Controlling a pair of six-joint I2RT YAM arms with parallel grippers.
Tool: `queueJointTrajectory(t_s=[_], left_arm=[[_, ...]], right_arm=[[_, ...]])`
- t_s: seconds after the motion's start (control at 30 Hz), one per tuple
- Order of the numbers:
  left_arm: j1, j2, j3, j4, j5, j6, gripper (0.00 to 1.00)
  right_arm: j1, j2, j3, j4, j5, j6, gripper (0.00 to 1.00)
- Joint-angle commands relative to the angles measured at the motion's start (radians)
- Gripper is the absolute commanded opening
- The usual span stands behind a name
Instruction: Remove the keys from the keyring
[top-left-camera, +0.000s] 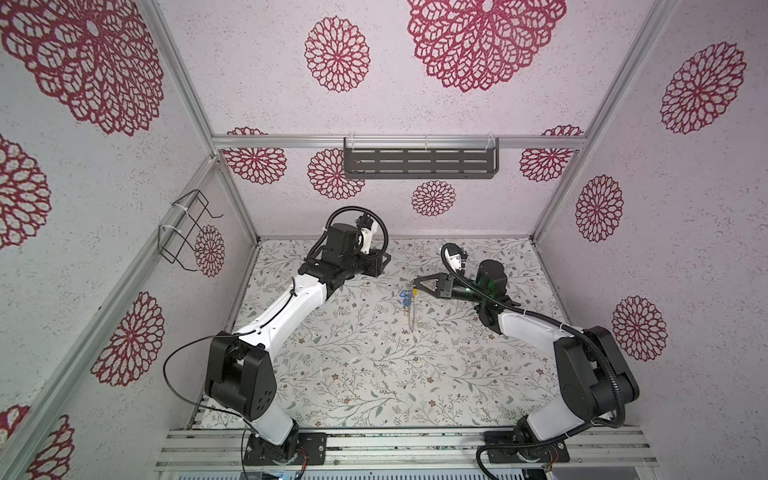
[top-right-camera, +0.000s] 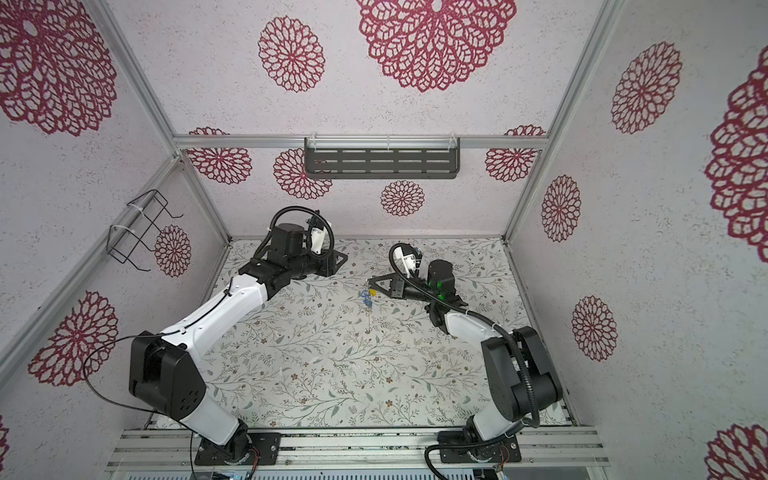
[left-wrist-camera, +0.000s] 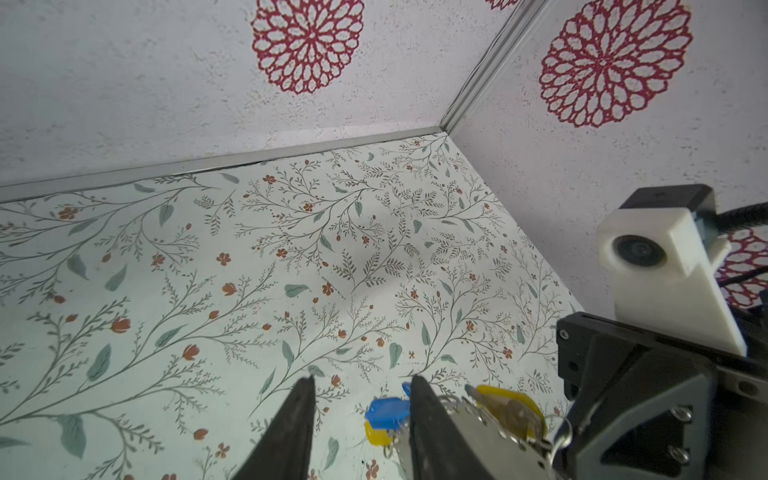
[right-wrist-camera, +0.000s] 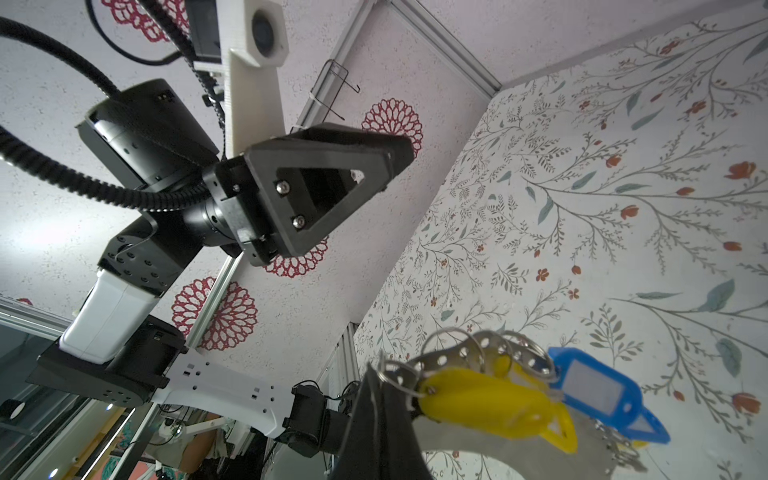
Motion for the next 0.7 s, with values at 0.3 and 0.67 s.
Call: queueJointTrajectory(t_s=[0.3, 0.67], left_arm=[[-0.03, -0.042, -0.392, 0.907, 0.293, -0.636, 0.31], [-0.06, 0.018, -0.385, 1.083, 0.331, -0.73, 0.25]], right_arm=[[0.0, 0.022, 0.03, 0.299, 0.069, 0.144, 0.0], [0.0, 0.031, 0.039, 0.355, 0.081, 0.193, 0.0]])
